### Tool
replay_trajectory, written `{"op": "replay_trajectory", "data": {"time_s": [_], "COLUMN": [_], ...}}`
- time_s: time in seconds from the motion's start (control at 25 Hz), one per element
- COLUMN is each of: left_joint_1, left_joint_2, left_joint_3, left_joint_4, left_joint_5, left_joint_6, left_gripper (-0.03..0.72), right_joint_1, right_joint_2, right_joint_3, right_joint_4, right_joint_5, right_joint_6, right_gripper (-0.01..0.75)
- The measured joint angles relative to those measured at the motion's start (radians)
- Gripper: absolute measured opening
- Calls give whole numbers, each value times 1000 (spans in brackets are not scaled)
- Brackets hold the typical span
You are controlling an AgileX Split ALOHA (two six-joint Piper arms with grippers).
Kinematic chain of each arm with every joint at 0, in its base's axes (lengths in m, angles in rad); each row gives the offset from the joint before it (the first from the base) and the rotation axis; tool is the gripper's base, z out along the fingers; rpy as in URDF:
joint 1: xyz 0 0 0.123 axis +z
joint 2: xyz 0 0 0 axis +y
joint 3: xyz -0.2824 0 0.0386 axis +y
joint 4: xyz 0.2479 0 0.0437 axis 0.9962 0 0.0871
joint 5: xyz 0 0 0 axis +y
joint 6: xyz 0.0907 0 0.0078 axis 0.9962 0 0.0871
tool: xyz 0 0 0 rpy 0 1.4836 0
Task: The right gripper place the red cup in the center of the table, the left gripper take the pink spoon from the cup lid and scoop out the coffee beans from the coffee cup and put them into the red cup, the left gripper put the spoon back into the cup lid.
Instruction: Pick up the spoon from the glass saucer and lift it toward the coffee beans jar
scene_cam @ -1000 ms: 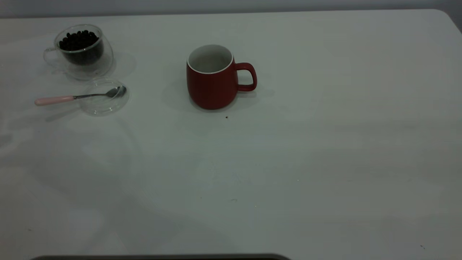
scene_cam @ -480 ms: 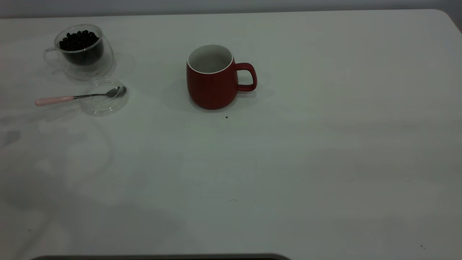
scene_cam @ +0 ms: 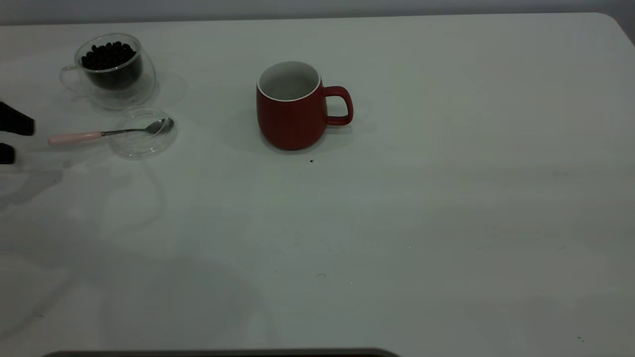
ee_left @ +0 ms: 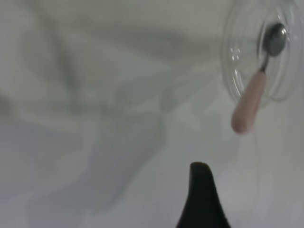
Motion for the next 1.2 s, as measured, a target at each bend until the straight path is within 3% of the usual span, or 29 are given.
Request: {"op": "replay_trajectory", "data": {"time_s": [0.36,0.92,1.2], "left_joint_1": [-52,-55,-55], "left_joint_2": [74,135,142], "left_joint_3": [-3,-3,-3], "left_joint_4": [-151,-250,-261], "left_joint_5": [-10,26,28], "left_joint_6": [87,140,151], "left_gripper": [588,582,461], "right_joint_1": [0,0,0], "right_joint_2": [-1,-1,-1], "right_joint_3": [0,0,0], "right_joint_4": [0,0,0], "right_joint_5": [0,1,1], "right_joint_6": [0,0,0], "right_gripper": [531,531,531]}}
